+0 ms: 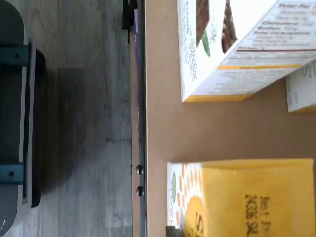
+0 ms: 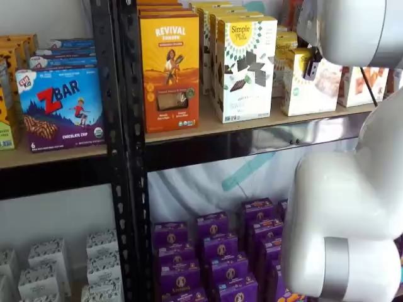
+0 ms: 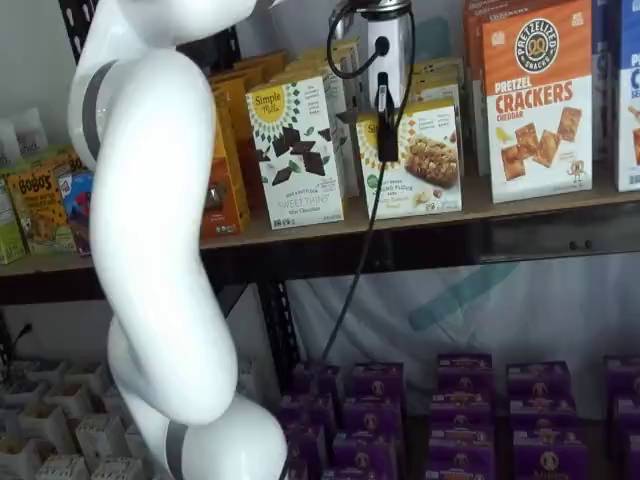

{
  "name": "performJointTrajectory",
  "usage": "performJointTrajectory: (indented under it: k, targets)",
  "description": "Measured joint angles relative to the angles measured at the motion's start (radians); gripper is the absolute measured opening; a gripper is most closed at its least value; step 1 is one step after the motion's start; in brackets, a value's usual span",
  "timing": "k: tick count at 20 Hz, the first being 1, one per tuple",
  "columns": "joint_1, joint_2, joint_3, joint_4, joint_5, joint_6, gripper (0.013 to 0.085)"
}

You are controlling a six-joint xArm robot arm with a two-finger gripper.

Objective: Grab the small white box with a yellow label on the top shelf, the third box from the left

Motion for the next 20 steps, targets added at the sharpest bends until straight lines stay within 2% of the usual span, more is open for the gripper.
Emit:
performJointTrajectory:
  k: [1, 2, 5, 20]
  targets:
    - [0.0, -0.001, 0.001, 0.0, 0.0, 0.0, 0.041]
    - [0.0, -0.002, 0.002, 0.0, 0.001, 0.0, 0.041]
    - [-0.001, -0.004, 0.003, 0.001, 0.005, -0.001, 0.033]
    - [-0.03, -0.046, -0.007, 0.017, 0.135, -0.014, 0.033]
